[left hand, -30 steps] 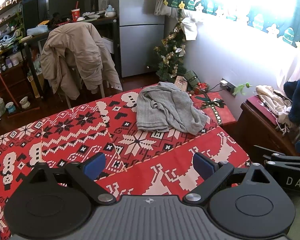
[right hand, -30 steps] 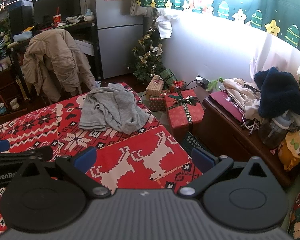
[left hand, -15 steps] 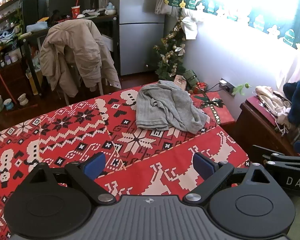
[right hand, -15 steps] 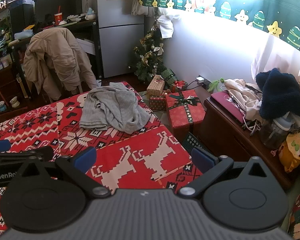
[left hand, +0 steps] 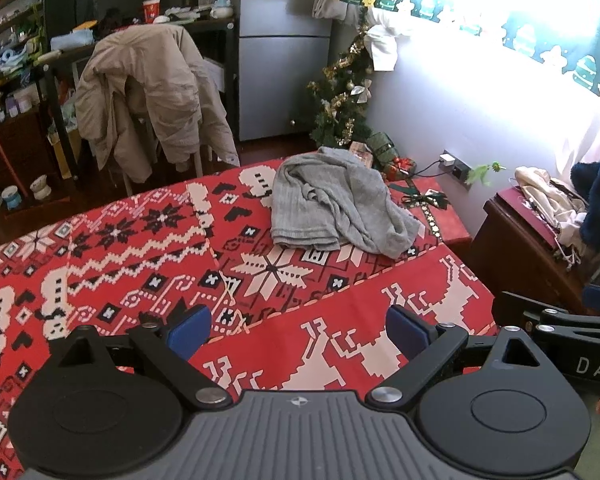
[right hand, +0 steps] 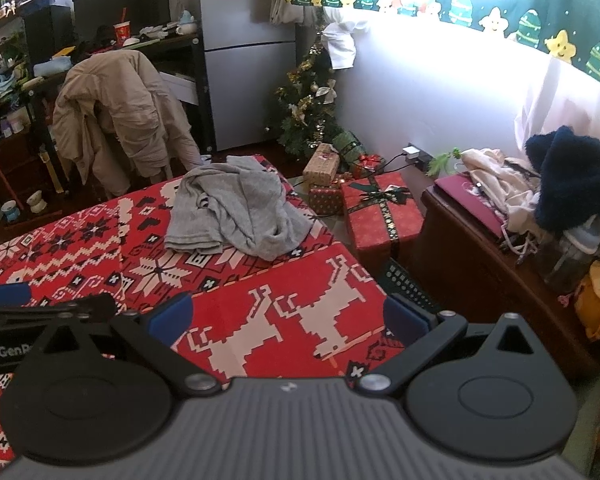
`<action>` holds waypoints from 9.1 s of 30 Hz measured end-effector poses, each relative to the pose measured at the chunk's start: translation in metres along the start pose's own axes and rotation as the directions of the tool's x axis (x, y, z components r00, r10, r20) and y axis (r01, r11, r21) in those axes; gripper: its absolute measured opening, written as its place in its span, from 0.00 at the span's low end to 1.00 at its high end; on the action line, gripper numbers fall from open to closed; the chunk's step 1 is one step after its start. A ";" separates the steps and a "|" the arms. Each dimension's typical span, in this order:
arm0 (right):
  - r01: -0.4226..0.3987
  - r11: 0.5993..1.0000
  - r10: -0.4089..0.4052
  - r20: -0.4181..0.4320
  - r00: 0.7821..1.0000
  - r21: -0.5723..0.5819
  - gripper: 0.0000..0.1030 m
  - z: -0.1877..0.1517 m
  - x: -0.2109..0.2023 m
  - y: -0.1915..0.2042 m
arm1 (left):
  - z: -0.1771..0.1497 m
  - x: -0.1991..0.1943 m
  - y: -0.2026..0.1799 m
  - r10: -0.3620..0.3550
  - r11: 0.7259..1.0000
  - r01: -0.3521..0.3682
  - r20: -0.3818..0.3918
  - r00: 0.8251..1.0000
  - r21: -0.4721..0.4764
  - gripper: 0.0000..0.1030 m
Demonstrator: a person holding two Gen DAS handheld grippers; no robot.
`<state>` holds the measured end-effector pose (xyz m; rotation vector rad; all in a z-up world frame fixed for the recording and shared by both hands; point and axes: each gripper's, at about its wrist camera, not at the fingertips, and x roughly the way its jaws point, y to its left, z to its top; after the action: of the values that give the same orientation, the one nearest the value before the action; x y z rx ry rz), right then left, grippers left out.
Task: Fold clothes
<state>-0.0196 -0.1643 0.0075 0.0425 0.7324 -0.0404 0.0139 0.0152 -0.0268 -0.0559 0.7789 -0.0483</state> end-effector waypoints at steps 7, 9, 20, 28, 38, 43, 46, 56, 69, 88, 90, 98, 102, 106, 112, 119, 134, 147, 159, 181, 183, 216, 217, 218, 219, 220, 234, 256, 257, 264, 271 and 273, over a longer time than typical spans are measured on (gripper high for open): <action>0.018 1.000 -0.018 0.014 1.000 -0.025 0.99 -0.009 0.025 0.006 | -0.004 0.022 0.008 0.018 1.000 -0.018 0.015 1.000 0.000 0.92; 0.024 0.999 -0.023 0.027 0.999 -0.029 0.99 -0.011 0.032 0.008 | -0.006 0.028 0.011 0.007 1.000 -0.007 0.041 0.999 0.002 0.92; 0.048 0.991 -0.042 0.048 0.998 -0.127 0.99 -0.022 0.089 0.020 | -0.007 0.074 0.022 0.015 0.999 -0.021 0.123 0.992 0.050 0.93; 0.024 0.968 -0.013 0.047 0.999 -0.250 0.99 -0.023 0.132 0.037 | 0.002 0.115 0.021 -0.026 0.991 0.008 0.130 0.991 0.136 0.92; 0.005 0.963 0.014 0.068 0.998 -0.269 0.99 -0.004 0.186 0.043 | 0.022 0.159 0.021 -0.092 0.951 0.043 0.147 0.985 0.306 0.92; -0.038 0.981 0.060 0.114 0.992 -0.188 0.99 0.003 0.204 0.029 | 0.039 0.181 0.029 -0.194 0.956 0.160 0.122 0.973 0.245 0.92; -0.036 0.978 0.066 0.143 0.988 -0.204 0.99 0.008 0.215 0.026 | 0.049 0.198 0.032 -0.228 0.959 0.209 0.086 0.970 0.191 0.91; -0.041 0.989 0.048 0.048 0.998 -0.140 0.79 0.035 0.274 0.019 | 0.067 0.244 0.046 -0.297 0.955 0.297 -0.003 0.955 0.015 0.66; -0.069 0.990 0.068 -0.014 0.998 -0.121 0.08 0.052 0.305 0.027 | 0.081 0.213 0.050 -0.321 0.947 0.321 0.047 0.946 0.016 0.11; -0.417 0.864 0.416 -0.066 0.907 -0.282 0.08 -0.052 0.080 0.094 | -0.042 -0.054 0.204 -0.065 0.995 0.077 0.159 0.985 -0.066 0.10; -0.450 0.845 0.437 -0.110 0.893 -0.289 0.08 -0.076 0.064 0.102 | -0.066 -0.074 0.221 -0.036 0.994 0.051 0.143 0.989 -0.102 0.10; -0.511 0.799 0.469 -0.203 0.860 -0.319 0.08 -0.148 0.023 0.126 | -0.145 -0.116 0.252 0.044 0.980 -0.026 0.086 0.995 -0.197 0.10; -0.509 0.801 0.459 -0.223 0.860 -0.315 0.11 -0.160 0.023 0.129 | -0.169 -0.117 0.256 0.060 0.975 -0.050 0.038 0.997 -0.216 0.11; -0.508 0.808 0.463 -0.210 0.861 -0.299 0.23 -0.159 0.023 0.122 | -0.173 -0.118 0.257 0.056 0.972 -0.046 0.034 0.998 -0.230 0.16; -0.494 0.835 0.462 -0.176 0.869 -0.243 0.31 -0.147 0.027 0.099 | -0.167 -0.129 0.256 0.067 0.974 -0.051 0.066 0.996 -0.219 0.19; -0.436 0.881 0.404 -0.186 0.896 -0.187 0.31 -0.147 0.051 0.076 | -0.155 -0.124 0.256 0.066 0.971 -0.049 0.066 0.996 -0.233 0.20; -0.551 0.789 0.484 -0.277 0.830 -0.272 0.13 -0.158 0.038 0.102 | -0.147 -0.116 0.234 0.043 0.984 -0.032 0.060 0.997 -0.175 0.25; -0.551 0.826 0.515 -0.239 0.823 -0.119 0.13 -0.150 0.048 0.067 | -0.156 -0.117 0.235 0.043 0.981 -0.034 0.043 0.998 -0.192 0.25; -0.575 0.805 0.524 -0.277 0.805 -0.148 0.03 -0.164 0.051 0.087 | -0.157 -0.114 0.231 0.034 0.982 -0.028 0.033 0.999 -0.185 0.29; -0.617 0.783 0.586 -0.249 0.772 -0.071 0.46 -0.161 0.035 0.061 | -0.157 -0.110 0.226 0.028 0.986 -0.025 0.018 0.999 -0.163 0.31; -0.614 0.786 0.579 -0.263 0.771 -0.069 0.48 -0.163 0.036 0.064 | -0.157 -0.110 0.226 0.028 0.986 -0.025 0.017 0.999 -0.162 0.32; -0.256 0.963 0.244 -0.131 0.961 -0.085 0.08 -0.075 0.104 -0.049 | 0.017 0.073 0.148 -0.230 0.902 0.243 -0.078 0.970 0.357 0.38; -0.257 0.963 0.245 -0.138 0.960 -0.080 0.08 -0.076 0.106 -0.049 | 0.016 0.086 0.143 -0.223 0.891 0.244 -0.100 0.970 0.383 0.39; -0.257 0.963 0.244 -0.145 0.959 -0.077 0.08 -0.078 0.107 -0.049 | 0.014 0.096 0.139 -0.211 0.880 0.242 -0.120 0.970 0.409 0.39; -0.256 0.964 0.243 -0.150 0.958 -0.075 0.08 -0.079 0.107 -0.048 | 0.010 0.101 0.135 -0.195 0.869 0.234 -0.133 0.972 0.436 0.37; -0.256 0.964 0.243 -0.153 0.958 -0.071 0.08 -0.081 0.107 -0.047 | 0.006 0.105 0.132 -0.173 0.858 0.220 -0.141 0.975 0.465 0.15; -0.290 0.955 0.279 -0.146 0.949 -0.060 0.08 -0.087 0.098 -0.045 | -0.080 0.040 0.134 -0.140 0.882 0.193 -0.152 0.978 0.430 0.04; -0.307 0.951 0.296 -0.180 0.938 -0.036 0.09 -0.106 0.096 -0.056 | -0.006 0.087 0.121 -0.311 0.750 0.394 -0.243 0.919 0.531 0.04; -0.309 0.951 0.298 -0.182 0.937 -0.035 0.09 -0.106 0.096 -0.056 | -0.008 0.089 0.117 -0.309 0.724 0.403 -0.259 0.915 0.560 0.04; -0.317 0.948 0.306 -0.196 0.932 -0.023 0.09 -0.107 0.100 -0.058 | -0.014 0.107 0.116 -0.304 0.678 0.451 -0.338 0.891 0.580 0.04; -0.328 0.945 0.320 -0.202 0.926 -0.009 0.09 -0.110 0.102 -0.060 | -0.014 0.120 0.127 -0.300 0.698 0.470 -0.376 0.877 0.540 0.05; -0.329 0.944 0.321 -0.202 0.925 -0.009 0.09 -0.111 0.102 -0.060 | -0.016 0.120 0.119 -0.296 0.684 0.461 -0.363 0.884 0.566 0.08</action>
<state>-0.0211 -0.2207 -0.1443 0.1279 0.9181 0.3021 0.0910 0.1256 -0.1301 0.4559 0.9535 -0.7418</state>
